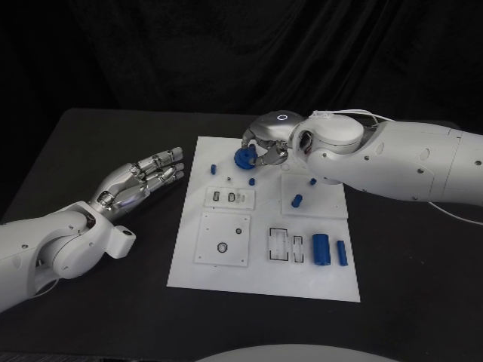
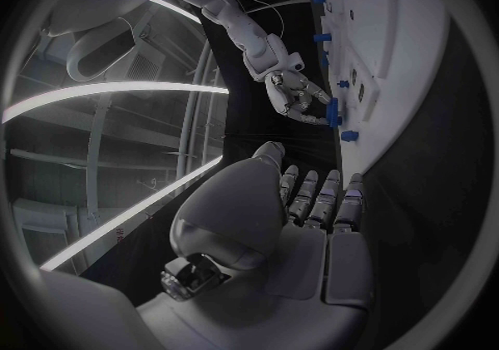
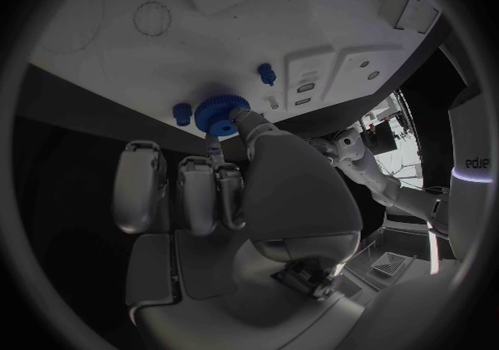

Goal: Assemble the parts on the task board

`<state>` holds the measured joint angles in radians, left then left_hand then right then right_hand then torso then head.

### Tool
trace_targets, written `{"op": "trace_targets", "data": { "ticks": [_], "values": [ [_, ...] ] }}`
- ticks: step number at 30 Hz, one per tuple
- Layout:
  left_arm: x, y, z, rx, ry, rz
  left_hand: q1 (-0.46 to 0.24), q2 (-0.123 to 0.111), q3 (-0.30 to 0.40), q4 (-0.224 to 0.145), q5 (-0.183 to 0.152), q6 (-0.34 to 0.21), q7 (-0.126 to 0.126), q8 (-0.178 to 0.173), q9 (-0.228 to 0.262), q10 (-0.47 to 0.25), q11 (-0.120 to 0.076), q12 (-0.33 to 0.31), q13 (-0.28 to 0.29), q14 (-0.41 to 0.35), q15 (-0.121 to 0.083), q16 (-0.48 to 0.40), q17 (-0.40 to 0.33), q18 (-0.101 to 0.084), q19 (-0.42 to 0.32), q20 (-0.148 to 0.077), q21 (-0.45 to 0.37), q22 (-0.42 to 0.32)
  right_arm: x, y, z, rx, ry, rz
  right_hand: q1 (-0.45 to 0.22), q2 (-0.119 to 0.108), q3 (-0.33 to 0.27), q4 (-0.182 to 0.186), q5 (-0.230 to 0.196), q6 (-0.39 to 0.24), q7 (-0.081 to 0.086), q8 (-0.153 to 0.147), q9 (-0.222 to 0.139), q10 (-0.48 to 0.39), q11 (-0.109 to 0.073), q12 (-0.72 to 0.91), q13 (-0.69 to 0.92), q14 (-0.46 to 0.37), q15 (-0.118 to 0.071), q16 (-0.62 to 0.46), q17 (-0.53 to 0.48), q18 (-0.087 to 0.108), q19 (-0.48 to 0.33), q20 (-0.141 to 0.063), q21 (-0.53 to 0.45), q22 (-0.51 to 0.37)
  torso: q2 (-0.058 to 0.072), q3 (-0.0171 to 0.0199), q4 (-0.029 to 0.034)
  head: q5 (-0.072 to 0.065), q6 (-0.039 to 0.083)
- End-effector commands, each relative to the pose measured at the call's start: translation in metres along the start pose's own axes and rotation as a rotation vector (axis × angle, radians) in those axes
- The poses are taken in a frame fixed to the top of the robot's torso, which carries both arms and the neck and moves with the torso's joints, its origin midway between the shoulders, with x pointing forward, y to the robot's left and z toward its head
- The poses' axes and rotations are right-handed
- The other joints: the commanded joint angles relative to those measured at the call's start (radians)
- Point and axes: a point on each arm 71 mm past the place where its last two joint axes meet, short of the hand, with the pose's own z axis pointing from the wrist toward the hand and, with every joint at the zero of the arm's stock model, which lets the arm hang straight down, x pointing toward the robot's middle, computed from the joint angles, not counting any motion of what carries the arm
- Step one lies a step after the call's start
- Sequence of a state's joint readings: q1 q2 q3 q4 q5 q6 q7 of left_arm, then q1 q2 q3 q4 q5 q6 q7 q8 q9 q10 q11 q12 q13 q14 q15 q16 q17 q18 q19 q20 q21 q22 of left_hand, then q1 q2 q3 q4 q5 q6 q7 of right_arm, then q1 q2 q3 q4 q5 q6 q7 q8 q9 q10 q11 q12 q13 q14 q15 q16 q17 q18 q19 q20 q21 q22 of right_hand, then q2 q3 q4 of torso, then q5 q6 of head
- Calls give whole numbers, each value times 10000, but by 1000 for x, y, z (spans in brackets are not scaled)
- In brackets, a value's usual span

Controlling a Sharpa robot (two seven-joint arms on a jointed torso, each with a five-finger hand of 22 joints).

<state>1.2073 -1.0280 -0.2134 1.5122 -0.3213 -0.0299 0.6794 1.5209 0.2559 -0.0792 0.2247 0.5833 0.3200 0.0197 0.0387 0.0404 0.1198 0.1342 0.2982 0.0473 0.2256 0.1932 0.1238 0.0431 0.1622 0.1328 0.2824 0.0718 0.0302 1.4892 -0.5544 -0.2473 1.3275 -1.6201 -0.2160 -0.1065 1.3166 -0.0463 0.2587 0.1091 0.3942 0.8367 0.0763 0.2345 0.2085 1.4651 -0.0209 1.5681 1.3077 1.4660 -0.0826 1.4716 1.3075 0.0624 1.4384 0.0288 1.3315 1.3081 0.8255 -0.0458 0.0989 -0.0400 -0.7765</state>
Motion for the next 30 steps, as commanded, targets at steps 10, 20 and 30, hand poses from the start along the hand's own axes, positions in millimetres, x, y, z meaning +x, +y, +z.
{"op": "trace_targets", "data": {
  "ticks": [10, 20, 30],
  "values": [
    [1, -15, -2, 2145, 35, -58, 10, -1, 58, -20, 27, 40, 14, 32, 6, 2, 81, 75, 7, 2, 43, 11, 0, 49, -3, 70, -17, 14, 4, 0, 3, 211, 483, -56, -64, -248, 378, -25, -135, -1024, -31, -1114, 1299, 1057, 38, 27, 2631, 704, 72, -311, 1714, 87, -127, 81, -386, 816, -4, -9, 0, -25, -23],
    [1, -15, 0, 2134, 80, -89, 10, -1, 58, -20, 27, 40, 14, 32, 6, 2, 81, 75, 7, 2, 43, 11, 0, 49, -3, 70, -17, 14, 7, -3, 2, 407, 747, -89, 38, -254, 494, -186, -129, -2512, -141, -1795, 320, 605, -56, -274, 2110, 670, 3, -440, 1665, 124, -203, 15, -615, 751, -10, -13, 13, -42, -37],
    [1, -14, 1, 2118, 124, -118, -2, -11, 83, -30, 23, 55, 31, 36, 9, -2, 91, 79, 6, 8, 50, 17, 1, 43, -2, 72, -17, 14, 9, -7, 1, 559, 887, -95, 187, -231, 623, -354, 54, -2357, -106, -1739, 212, 476, -32, -382, 1955, 638, 20, -537, 1618, 152, -268, 22, -772, 693, -11, -14, 15, -40, -60]
  ]
}}
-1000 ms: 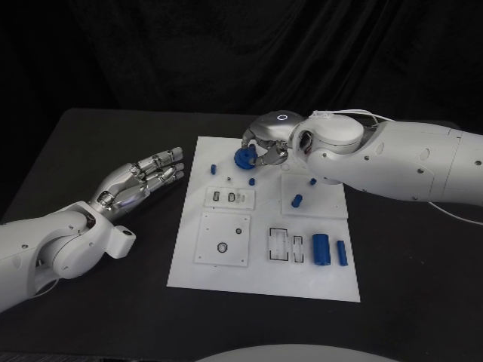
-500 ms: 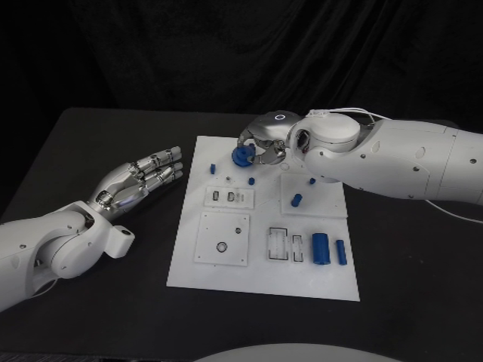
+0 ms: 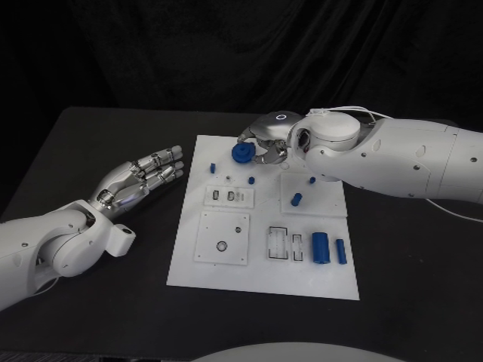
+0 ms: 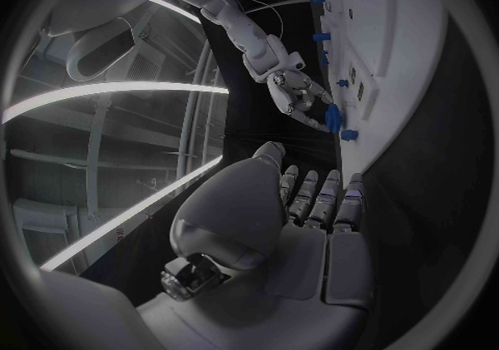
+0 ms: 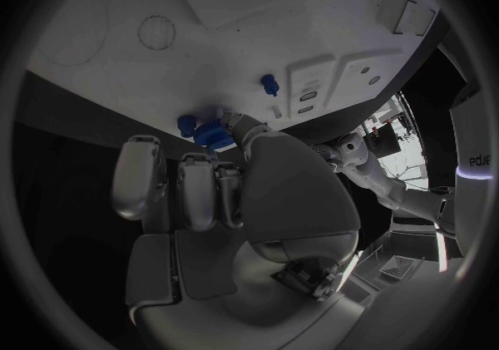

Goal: Assemble the parts on the task board

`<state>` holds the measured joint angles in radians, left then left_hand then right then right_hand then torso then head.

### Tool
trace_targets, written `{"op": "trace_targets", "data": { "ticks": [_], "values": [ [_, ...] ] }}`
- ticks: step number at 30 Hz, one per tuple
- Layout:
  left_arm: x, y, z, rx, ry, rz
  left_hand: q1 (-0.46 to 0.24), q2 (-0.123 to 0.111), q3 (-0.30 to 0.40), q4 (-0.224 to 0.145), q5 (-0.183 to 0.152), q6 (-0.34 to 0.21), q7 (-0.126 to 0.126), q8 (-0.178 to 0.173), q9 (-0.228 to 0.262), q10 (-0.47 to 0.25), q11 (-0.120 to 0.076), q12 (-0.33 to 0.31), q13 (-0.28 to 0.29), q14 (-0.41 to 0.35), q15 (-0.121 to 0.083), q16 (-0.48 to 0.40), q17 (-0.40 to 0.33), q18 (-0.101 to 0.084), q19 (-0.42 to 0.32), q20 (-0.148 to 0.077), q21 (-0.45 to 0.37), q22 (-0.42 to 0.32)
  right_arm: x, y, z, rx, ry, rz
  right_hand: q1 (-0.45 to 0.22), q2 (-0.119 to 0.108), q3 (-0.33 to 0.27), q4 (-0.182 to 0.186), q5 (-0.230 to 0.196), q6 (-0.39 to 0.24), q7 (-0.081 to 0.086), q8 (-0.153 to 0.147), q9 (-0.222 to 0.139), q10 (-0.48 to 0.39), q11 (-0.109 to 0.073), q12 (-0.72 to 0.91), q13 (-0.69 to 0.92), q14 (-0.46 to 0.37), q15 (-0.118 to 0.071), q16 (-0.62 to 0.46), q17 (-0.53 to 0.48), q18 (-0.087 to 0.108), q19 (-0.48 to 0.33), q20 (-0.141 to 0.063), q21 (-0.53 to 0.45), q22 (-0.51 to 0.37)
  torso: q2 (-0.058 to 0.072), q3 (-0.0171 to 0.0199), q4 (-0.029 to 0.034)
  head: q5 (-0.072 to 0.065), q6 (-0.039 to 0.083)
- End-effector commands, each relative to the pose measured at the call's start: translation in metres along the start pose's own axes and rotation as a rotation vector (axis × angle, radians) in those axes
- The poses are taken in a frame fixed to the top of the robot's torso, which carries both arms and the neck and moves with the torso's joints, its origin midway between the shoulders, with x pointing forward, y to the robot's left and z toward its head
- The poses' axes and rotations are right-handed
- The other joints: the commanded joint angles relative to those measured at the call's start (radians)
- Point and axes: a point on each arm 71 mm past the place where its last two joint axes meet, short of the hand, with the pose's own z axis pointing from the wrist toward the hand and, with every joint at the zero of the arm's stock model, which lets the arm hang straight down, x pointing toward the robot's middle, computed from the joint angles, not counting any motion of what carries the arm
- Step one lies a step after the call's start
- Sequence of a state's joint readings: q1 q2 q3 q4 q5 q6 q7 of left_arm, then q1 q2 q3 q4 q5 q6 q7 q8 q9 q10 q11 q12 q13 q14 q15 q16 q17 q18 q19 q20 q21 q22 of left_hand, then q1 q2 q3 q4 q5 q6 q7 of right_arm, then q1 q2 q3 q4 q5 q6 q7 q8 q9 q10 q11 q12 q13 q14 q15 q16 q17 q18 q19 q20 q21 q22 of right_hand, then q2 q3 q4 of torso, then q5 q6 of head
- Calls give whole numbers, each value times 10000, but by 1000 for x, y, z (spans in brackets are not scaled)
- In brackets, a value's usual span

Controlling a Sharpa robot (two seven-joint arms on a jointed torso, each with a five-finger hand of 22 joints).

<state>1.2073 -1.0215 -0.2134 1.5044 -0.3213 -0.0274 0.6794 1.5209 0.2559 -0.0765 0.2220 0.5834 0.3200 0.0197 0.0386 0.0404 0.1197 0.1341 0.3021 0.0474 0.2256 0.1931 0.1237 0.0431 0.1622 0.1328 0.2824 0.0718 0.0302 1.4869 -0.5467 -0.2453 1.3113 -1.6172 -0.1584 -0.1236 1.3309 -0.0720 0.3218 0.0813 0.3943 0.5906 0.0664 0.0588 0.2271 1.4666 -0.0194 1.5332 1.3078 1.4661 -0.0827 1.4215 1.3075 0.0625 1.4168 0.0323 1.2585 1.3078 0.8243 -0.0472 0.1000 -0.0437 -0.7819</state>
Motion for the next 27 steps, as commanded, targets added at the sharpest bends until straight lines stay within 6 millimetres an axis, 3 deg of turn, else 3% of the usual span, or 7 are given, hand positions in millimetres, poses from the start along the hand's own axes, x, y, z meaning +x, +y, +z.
{"op": "trace_targets", "data": {
  "ticks": [1, 14, 21, 27],
  "values": [
    [1, -15, -1, 2121, 109, -121, -2, -11, 56, -2, 23, 55, 32, 36, 9, -1, 92, 40, 6, 8, 51, 17, 1, 43, -2, 72, -17, 14, 5, -4, -1, 306, 315, -35, 48, 29, 0, -82, 62, 168, -5, 29, 37, 464, -45, -32, 1957, 638, 22, -35, 1620, 152, -57, -12, -51, 692, 0, 0, 4, -2, -6],
    [1, -14, 1, 2106, 128, -126, -8, -11, 72, -7, 22, 34, 42, 34, 6, -5, 97, 42, 5, 9, 55, 18, 1, 39, -5, 73, -18, 13, 7, -5, -5, 254, 218, 27, -29, 34, 69, -134, 47, 1456, 48, 308, 244, 522, -7, -2, 2016, 631, 51, -81, 1611, 151, -43, 14, -87, 725, 3, -4, 4, -6, -13],
    [1, -13, 1, 2089, 133, -129, -8, -11, 72, -7, 22, 34, 42, 34, 6, -5, 97, 42, 5, 9, 55, 18, 1, 39, -5, 73, -18, 13, 7, -6, -6, 249, 157, 51, -24, 28, 102, -170, 58, 1669, 64, 376, 277, 507, 5, -15, 1998, 623, 61, -120, 1592, 157, -49, 22, -124, 720, 4, -2, 1, 0, -32],
    [0, -13, 1, 2069, 137, -133, -8, -11, 72, -7, 22, 34, 42, 34, 6, -5, 97, 42, 5, 9, 55, 18, 1, 39, -5, 73, -18, 13, 8, -8, -8, 261, 73, 84, 86, -33, 163, -315, 26, 1538, 33, 258, 246, 492, -9, -28, 1983, 611, 55, -166, 1570, 170, -70, 23, -190, 703, 2, 1, 0, 24, -55]
  ]
}}
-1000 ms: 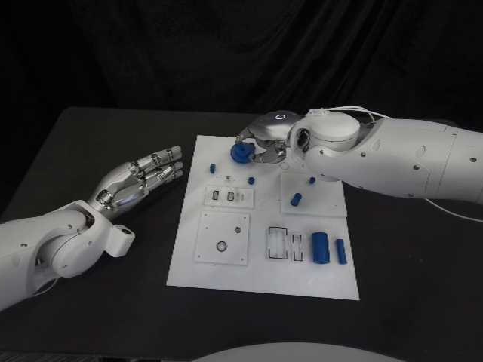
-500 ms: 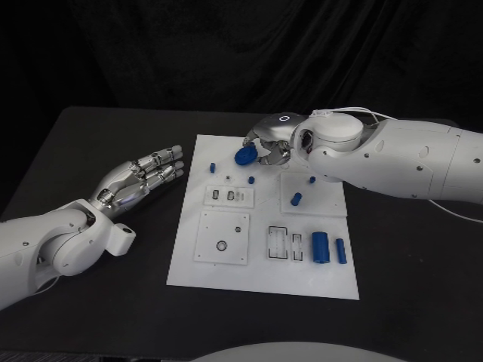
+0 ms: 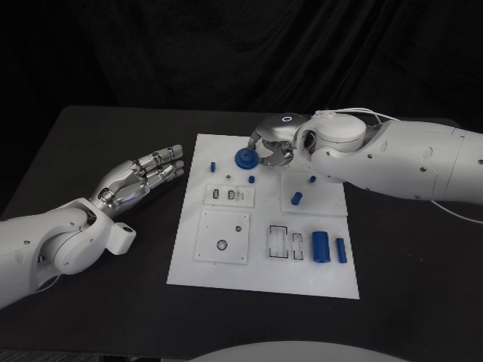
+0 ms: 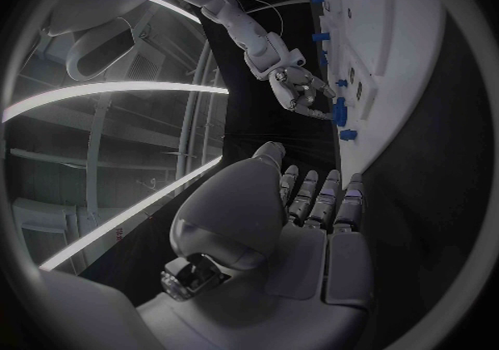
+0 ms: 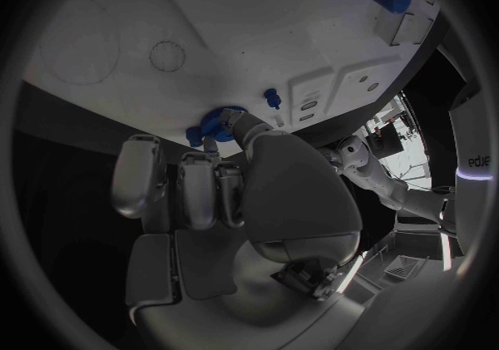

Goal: Assemble the parts on the task board

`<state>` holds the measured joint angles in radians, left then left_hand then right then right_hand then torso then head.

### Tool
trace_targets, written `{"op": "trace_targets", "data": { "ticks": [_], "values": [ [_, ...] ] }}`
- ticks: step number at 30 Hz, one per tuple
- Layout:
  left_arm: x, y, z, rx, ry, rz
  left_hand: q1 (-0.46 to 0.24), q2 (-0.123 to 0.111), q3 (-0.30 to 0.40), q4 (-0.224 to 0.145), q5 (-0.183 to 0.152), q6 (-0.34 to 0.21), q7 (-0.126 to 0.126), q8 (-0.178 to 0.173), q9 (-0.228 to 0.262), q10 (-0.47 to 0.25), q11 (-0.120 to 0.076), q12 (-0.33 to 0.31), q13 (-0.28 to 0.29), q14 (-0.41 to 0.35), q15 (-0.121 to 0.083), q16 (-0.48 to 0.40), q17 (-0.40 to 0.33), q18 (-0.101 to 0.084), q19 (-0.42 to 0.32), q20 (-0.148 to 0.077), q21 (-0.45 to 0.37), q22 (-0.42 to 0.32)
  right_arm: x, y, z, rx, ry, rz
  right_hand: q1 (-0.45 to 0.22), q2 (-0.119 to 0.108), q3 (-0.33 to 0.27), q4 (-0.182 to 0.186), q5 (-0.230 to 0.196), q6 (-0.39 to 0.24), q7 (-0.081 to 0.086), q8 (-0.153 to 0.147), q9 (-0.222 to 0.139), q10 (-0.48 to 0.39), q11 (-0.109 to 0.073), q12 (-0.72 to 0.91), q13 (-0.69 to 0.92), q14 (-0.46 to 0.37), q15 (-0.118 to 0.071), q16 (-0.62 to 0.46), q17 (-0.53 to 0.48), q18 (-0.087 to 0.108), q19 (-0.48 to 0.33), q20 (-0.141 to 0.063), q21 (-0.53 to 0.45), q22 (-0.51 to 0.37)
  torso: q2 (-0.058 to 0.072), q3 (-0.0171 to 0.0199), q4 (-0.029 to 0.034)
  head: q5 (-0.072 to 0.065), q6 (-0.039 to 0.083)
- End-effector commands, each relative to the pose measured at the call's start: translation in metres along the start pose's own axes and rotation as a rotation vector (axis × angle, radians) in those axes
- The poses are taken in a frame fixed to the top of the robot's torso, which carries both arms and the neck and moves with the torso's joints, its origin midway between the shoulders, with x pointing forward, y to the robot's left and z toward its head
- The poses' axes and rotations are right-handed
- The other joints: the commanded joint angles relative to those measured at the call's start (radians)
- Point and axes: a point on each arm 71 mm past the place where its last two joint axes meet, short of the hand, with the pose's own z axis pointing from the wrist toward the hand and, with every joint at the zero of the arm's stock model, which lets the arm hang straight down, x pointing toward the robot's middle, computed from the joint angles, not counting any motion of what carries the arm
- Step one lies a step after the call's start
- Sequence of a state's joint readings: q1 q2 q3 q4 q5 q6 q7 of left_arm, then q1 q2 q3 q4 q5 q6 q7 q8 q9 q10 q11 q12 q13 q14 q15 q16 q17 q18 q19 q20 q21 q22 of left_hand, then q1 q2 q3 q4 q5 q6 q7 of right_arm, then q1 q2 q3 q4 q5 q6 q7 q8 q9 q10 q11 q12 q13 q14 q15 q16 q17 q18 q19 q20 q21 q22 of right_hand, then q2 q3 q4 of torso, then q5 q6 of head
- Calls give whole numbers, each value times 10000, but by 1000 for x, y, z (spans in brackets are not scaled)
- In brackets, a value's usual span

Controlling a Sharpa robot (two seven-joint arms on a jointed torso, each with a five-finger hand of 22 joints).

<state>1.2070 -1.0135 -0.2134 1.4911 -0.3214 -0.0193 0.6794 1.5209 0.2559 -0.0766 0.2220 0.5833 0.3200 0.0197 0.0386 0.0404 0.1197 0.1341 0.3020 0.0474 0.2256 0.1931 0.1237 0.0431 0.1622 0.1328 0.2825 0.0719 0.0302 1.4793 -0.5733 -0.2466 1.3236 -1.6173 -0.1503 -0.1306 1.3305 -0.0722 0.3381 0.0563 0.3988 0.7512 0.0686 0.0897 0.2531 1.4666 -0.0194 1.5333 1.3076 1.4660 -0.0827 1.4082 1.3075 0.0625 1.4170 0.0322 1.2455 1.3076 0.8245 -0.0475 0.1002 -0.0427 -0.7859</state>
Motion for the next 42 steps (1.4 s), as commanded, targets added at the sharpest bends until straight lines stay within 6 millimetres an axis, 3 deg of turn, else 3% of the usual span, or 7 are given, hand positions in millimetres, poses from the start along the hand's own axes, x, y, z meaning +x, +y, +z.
{"op": "trace_targets", "data": {
  "ticks": [1, 13, 22, 24, 28, 37, 42],
  "values": [
    [2, -14, -1, 2085, 106, -124, -11, -11, 83, -11, 21, 20, 45, 31, 4, -9, 101, 39, 4, 6, 58, 18, 0, 37, -4, 73, -18, 14, 1, -1, -2, 65, -112, 23, 97, -36, 3, -75, -32, -77, 10, -59, -16, 496, -10, -25, 1991, 612, 54, -29, 1574, 168, -66, 24, -51, 712, 2, 5, -1, 18, -18],
    [1, -14, -1, 2042, 104, -128, -14, -11, 102, -19, 20, 2, 51, 27, 2, -17, 107, 34, 1, -1, 63, 16, -1, 33, -4, 74, -18, 14, 3, -9, -10, 179, -186, 104, 274, -66, 110, -348, -230, -582, -34, -267, -95, 455, -39, -57, 1956, 576, 36, -146, 1521, 195, -123, 9, -212, 676, 7, 7, 1, 62, -36],
    [0, -14, -3, 2028, 77, -120, -14, -11, 108, -23, 21, 0, 53, 27, 1, -19, 109, 36, 1, 1, 65, 18, -1, 31, -7, 75, -19, 13, 0, -22, -30, 228, -1113, 336, 202, 26, 178, -361, -247, 81, 81, 120, 99, 611, 35, 61, 2134, 608, 78, -89, 1569, 171, -56, 33, -152, 763, 0, 5, -7, 122, 8],
    [0, -14, -4, 2027, 63, -114, -13, -13, 127, -35, 24, 4, 56, 26, 2, -20, 114, 47, 2, 6, 70, 22, 0, 27, -1, 76, -16, 15, -2, -28, -40, 309, -1406, 410, -239, 39, -43, -3, -927, 306, 115, 254, 166, 667, 67, 101, 2193, 626, 114, -68, 1586, 151, -12, 64, -97, 814, 2, 5, -5, 140, 9],
    [-1, -14, -5, 2023, 38, -100, -13, -13, 127, -35, 24, 4, 56, 26, 2, -20, 114, 47, 2, 6, 70, 22, 0, 27, -1, 76, -16, 15, -11, -39, -60, 502, -1961, 487, -674, 72, -352, 476, -1642, 409, 115, 320, 210, 717, 78, 137, 2246, 654, 120, -24, 1617, 139, 52, 83, -36, 881, 5, 8, 4, 161, -6],
    [1, -15, -5, 2035, 59, -125, -13, -15, 138, -41, 27, 15, 57, 28, 3, -15, 117, 64, 4, 7, 72, 23, 0, 25, 2, 76, -15, 16, -23, -71, -117, 1182, -2657, 632, -791, -26, -711, 918, -1925, 629, 48, 397, 228, 1042, 24, 375, 2632, 880, 68, 799, 2126, -62, 511, 39, 870, 1415, -11, -2, -35, 204, 22],
    [3, -15, -5, 2037, 92, -165, -14, -19, 150, -50, 31, 18, 58, 29, 4, -12, 121, 75, 5, 23, 74, 34, 3, 23, 3, 76, -14, 16, -18, -87, -139, 1613, -2513, 678, -774, -134, -886, 1136, -2167, 542, -41, 321, 178, 1042, -46, 375, 2632, 903, 15, 902, 2193, -95, 582, -5, 1032, 1529, -17, 8, -31, 111, 23]
  ]
}}
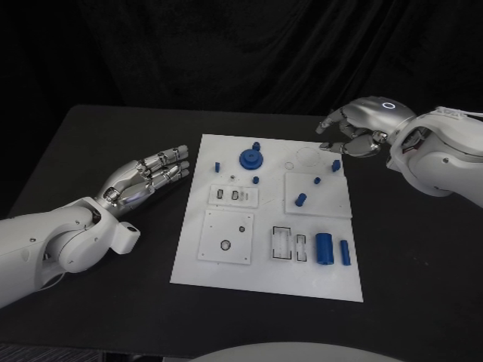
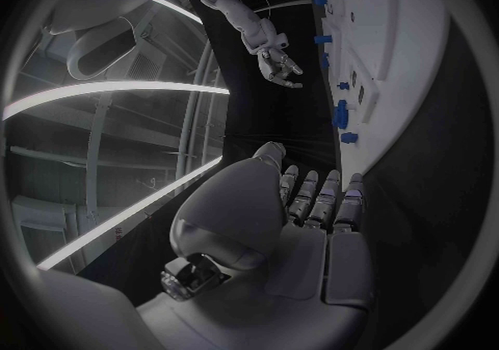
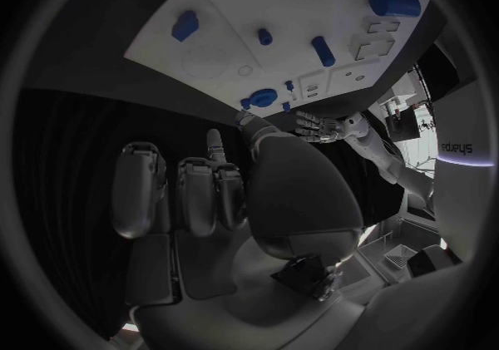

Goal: Assemble the parts on the task board

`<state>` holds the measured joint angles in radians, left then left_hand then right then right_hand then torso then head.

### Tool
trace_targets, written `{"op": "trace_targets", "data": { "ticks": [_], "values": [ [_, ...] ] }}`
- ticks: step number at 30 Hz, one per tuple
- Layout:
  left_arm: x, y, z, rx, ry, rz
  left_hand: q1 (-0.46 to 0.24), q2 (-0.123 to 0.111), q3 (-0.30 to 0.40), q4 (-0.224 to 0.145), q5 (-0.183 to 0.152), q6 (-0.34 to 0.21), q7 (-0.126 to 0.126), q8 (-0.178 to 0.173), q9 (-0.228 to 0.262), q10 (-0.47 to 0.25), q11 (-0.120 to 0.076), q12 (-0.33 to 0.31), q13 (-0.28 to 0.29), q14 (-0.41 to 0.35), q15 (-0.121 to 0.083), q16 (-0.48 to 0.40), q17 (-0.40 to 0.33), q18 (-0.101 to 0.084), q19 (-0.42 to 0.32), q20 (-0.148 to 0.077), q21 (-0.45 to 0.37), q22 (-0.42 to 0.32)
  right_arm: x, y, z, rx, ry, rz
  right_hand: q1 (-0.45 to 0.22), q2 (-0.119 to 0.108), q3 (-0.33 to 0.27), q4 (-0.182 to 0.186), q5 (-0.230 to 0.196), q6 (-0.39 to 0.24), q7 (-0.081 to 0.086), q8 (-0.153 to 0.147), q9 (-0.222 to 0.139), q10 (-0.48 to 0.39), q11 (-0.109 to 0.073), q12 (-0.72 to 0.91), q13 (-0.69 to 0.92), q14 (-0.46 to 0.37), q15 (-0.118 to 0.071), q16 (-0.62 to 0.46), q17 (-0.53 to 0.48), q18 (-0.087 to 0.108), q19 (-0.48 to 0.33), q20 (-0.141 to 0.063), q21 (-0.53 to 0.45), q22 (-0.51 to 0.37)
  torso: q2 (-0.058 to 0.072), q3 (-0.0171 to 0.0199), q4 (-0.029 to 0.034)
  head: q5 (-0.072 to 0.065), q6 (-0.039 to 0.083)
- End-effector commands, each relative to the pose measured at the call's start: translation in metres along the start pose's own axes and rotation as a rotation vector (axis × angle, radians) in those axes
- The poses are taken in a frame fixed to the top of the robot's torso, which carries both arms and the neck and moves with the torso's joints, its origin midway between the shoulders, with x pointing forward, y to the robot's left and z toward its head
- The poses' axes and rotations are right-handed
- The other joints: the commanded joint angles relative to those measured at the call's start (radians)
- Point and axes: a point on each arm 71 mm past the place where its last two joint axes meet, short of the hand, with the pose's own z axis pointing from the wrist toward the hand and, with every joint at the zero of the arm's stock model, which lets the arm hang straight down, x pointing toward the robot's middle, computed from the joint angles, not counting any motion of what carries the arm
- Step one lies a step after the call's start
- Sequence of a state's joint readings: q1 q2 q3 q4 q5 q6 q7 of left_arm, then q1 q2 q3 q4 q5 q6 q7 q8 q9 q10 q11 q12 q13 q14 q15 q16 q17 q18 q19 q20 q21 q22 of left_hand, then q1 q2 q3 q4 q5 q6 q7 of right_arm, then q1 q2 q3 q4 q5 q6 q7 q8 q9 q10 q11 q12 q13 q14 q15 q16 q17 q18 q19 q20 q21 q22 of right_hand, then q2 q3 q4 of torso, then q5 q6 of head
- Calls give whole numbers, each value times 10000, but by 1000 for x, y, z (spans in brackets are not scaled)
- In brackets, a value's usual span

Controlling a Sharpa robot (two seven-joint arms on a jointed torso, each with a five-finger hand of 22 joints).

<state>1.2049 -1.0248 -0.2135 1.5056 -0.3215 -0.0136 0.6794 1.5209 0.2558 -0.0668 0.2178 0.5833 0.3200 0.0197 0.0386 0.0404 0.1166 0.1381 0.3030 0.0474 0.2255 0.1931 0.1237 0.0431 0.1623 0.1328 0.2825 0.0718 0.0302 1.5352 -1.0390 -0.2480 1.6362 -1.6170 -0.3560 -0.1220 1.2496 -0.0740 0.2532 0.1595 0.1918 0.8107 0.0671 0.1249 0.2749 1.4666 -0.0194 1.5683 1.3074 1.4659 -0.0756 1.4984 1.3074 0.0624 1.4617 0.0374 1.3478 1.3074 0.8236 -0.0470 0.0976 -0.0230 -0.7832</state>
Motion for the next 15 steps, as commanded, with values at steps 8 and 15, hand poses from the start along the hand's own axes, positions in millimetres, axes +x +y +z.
{"op": "trace_targets", "data": {
  "ticks": [8, 15],
  "values": [
    [2, -14, -2, 2042, 42, -84, -15, -23, 59, -13, 32, 19, 59, 29, 4, 19, 84, 67, 5, 12, 76, 28, 1, 21, -2, 76, -17, 14, 12, -30, -27, 794, -97, 68, 169, -234, -197, 371, -233, -350, -73, -233, -206, 1042, -88, 25, 2634, 819, -88, -373, 1976, -45, 27, -89, -216, 1460, 9, 13, 22, -256, 12],
    [1, -14, -3, 2033, 17, -67, -15, -23, 59, -13, 32, 19, 59, 29, 4, 19, 84, 67, 5, 12, 76, 28, 1, 21, -2, 76, -17, 14, 28, -45, -36, 1287, 262, 56, 286, -288, -289, 547, -394, -485, -73, -320, -309, 1019, -90, 8, 2606, 771, -92, -581, 1856, -17, -38, -95, -362, 1413, 11, 1, 35, -262, -33]
  ]
}}
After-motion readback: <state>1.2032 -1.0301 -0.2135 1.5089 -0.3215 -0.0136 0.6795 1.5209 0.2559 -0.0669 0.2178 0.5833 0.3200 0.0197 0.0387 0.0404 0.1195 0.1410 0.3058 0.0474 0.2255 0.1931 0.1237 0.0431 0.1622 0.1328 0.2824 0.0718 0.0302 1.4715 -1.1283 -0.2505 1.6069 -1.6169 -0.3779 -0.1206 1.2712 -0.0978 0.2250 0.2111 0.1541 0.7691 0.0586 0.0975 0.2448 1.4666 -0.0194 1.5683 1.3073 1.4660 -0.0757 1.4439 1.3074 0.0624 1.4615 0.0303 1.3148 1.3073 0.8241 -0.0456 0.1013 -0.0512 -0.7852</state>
